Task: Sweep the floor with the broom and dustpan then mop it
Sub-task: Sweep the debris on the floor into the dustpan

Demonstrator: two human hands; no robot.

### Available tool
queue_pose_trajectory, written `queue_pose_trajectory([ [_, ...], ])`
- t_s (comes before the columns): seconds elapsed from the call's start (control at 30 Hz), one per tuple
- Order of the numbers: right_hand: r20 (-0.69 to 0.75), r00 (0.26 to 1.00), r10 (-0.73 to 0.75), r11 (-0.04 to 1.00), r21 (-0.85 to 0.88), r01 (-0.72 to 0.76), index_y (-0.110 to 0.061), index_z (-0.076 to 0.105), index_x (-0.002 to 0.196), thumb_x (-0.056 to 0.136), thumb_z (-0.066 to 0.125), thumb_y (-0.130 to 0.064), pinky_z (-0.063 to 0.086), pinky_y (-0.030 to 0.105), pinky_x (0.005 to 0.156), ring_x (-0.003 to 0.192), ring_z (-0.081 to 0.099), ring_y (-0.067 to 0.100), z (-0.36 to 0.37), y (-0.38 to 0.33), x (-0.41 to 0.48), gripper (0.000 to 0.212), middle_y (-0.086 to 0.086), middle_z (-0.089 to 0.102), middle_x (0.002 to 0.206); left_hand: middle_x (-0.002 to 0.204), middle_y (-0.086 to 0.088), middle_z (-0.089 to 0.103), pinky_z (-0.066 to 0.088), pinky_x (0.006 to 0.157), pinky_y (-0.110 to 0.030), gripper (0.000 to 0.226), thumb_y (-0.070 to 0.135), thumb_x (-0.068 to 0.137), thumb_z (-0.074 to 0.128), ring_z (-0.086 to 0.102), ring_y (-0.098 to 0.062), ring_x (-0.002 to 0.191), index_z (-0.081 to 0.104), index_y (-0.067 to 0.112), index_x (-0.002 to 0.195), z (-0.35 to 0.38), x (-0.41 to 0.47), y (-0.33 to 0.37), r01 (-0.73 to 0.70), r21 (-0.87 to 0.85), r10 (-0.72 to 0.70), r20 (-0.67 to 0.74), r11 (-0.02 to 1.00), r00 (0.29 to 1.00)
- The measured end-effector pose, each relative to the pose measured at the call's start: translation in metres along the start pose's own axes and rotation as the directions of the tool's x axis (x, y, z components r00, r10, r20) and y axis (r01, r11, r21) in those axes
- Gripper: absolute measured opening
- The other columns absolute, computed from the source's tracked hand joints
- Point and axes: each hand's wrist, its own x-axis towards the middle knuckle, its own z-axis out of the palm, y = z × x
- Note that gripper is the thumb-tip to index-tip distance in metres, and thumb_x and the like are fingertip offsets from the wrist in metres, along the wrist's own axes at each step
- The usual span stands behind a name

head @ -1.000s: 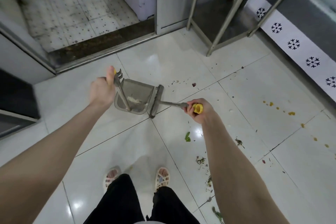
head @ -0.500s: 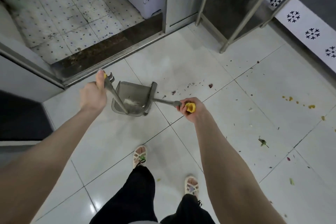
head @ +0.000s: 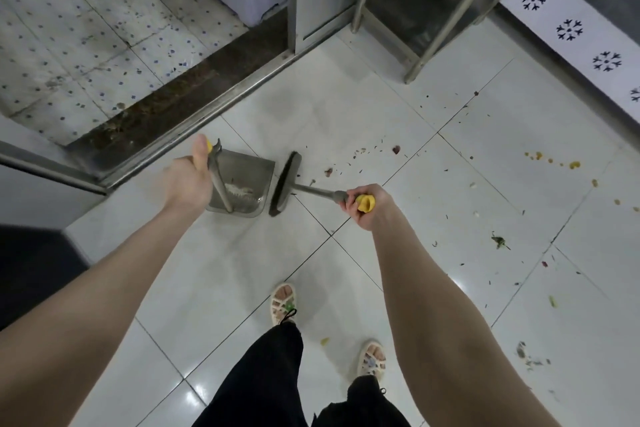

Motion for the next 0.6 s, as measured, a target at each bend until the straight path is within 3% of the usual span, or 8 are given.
queue_pose_trajectory([
  [0.13, -0.096, 0.995, -0.001, 1.000, 0.019, 0.003, -0.002, 0.053, 0.089, 0.090, 0.048, -0.002, 0.037, 0.013, 0.029, 0.027, 0.048, 0.010, -0.031, -0.008, -0.008, 0.005, 0.017, 0.056, 0.078, 0.096, -0.036, 0.061, 0.043, 0.080, -0.048, 0.082, 0.054, 0.099, 0.014, 0.057, -0.047, 0.094, 0.063, -0.011, 0.094, 0.018, 0.003, 0.004, -0.067, 0.023, 0.066, 0.052, 0.997, 0.996],
  [0.23, -0.156, 0.987, -0.027, 0.998, 0.045, 0.034, -0.003, 0.052, 0.085, 0.089, 0.047, -0.001, 0.035, 0.014, 0.027, 0.026, 0.047, 0.011, -0.056, -0.011, -0.018, 0.007, 0.018, 0.056, 0.079, 0.098, -0.037, 0.061, 0.039, 0.072, -0.045, 0.070, 0.047, 0.102, 0.018, 0.058, -0.047, 0.092, 0.060, -0.008, 0.114, 0.028, 0.004, 0.007, -0.134, 0.054, 0.129, 0.089, 0.989, 0.988],
  [0.33, -0.226, 0.972, -0.064, 0.996, 0.053, 0.078, -0.004, 0.050, 0.084, 0.088, 0.045, 0.001, 0.034, 0.013, 0.026, 0.026, 0.046, 0.013, -0.072, -0.009, -0.024, 0.008, 0.018, 0.055, 0.077, 0.098, -0.035, 0.062, 0.041, 0.076, -0.045, 0.076, 0.051, 0.101, 0.016, 0.058, -0.046, 0.093, 0.064, -0.008, 0.105, 0.034, 0.002, 0.010, -0.113, 0.031, 0.110, 0.067, 0.993, 0.992],
  [0.43, -0.257, 0.959, -0.120, 0.985, 0.092, 0.148, -0.005, 0.047, 0.080, 0.086, 0.044, 0.002, 0.033, 0.012, 0.026, 0.026, 0.046, 0.013, -0.078, -0.006, -0.032, 0.010, 0.015, 0.053, 0.074, 0.107, -0.037, 0.058, 0.038, 0.081, -0.046, 0.059, 0.039, 0.104, 0.021, 0.055, -0.047, 0.099, 0.053, -0.005, 0.127, 0.036, -0.006, 0.020, -0.157, 0.046, 0.152, 0.104, 0.987, 0.983],
  [0.6, -0.205, 0.958, -0.201, 0.970, 0.095, 0.224, -0.002, 0.047, 0.085, 0.087, 0.044, 0.003, 0.036, 0.010, 0.031, 0.028, 0.047, 0.012, -0.085, -0.016, -0.052, 0.006, 0.017, 0.052, 0.081, 0.103, -0.033, 0.062, 0.042, 0.083, -0.045, 0.071, 0.050, 0.101, 0.017, 0.058, -0.045, 0.098, 0.061, -0.005, 0.112, 0.041, -0.005, 0.037, -0.162, -0.020, 0.163, 0.088, 0.987, 0.983],
])
